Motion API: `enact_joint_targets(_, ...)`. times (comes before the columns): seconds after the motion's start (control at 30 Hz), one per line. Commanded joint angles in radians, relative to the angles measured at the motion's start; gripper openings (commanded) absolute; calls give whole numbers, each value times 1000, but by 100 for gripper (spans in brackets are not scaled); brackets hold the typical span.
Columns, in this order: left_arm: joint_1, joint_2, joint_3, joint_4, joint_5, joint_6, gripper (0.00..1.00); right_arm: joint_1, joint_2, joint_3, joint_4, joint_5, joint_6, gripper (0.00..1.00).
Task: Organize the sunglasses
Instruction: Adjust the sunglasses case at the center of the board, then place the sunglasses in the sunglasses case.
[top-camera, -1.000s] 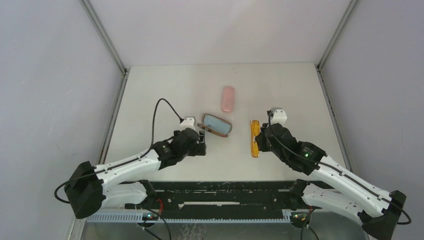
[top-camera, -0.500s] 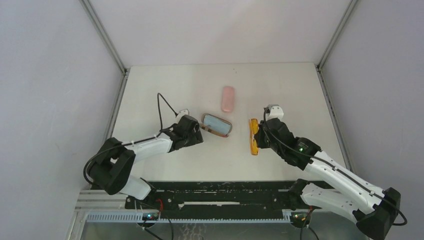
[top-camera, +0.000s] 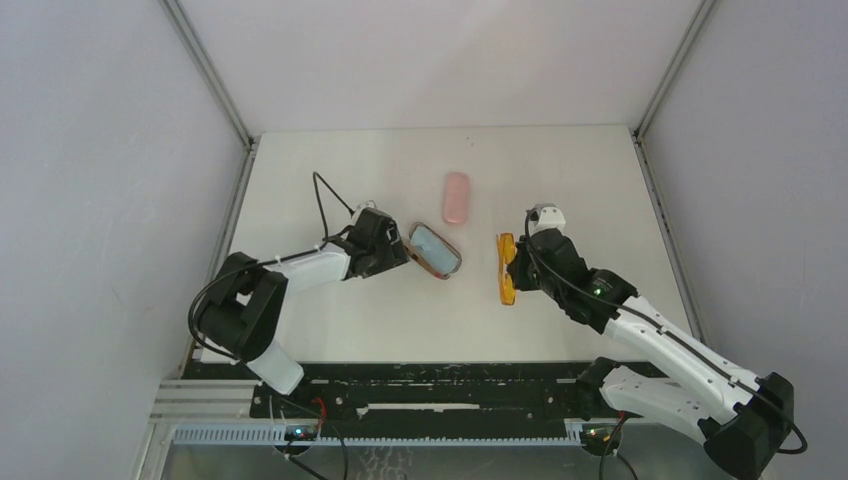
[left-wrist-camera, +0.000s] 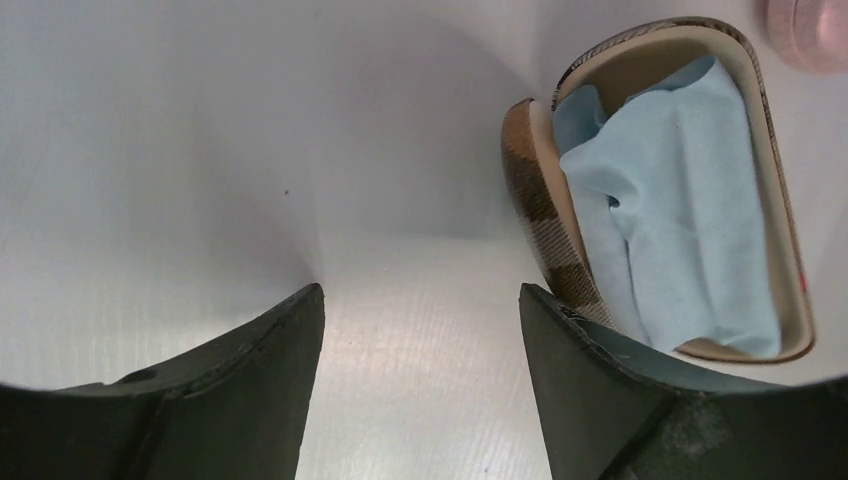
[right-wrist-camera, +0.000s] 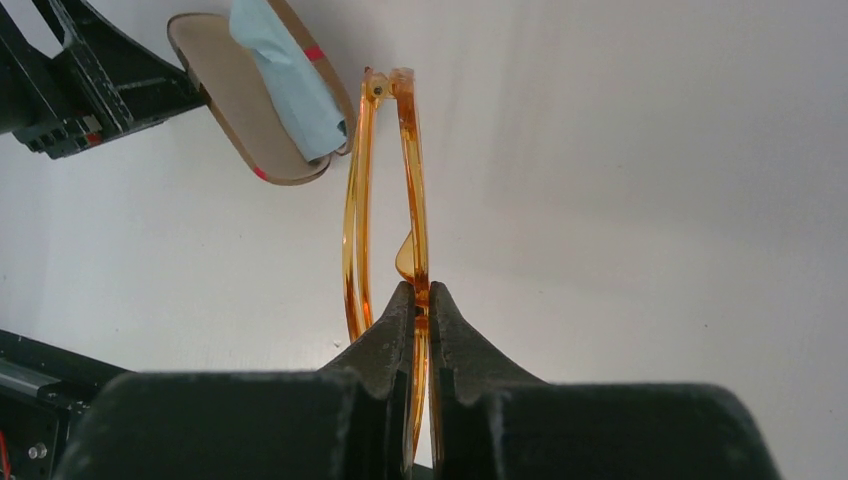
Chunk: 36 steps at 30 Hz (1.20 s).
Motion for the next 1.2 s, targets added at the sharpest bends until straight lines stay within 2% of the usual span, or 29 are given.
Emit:
enact_joint_targets(0.0,23,32,79,12,59,8,76,-19,8,-1,63,-24,-34,0)
enact_joint_targets(0.33,38,91,137,21,105,38,77,-56,49,-5,123,-121,-72,0)
enact_joint_targets(0.63,39,95,157,45,163,77,78,-128,150,14,215,-249,-49,0)
enact_joint_targets(0.9,40,113,204,36,180,111,78,-183,331,118,300,-438,-66,0)
enact_joint_targets(1.17,41,127,218,51,187,122,78,-226,572,243,371,-552,-25,0)
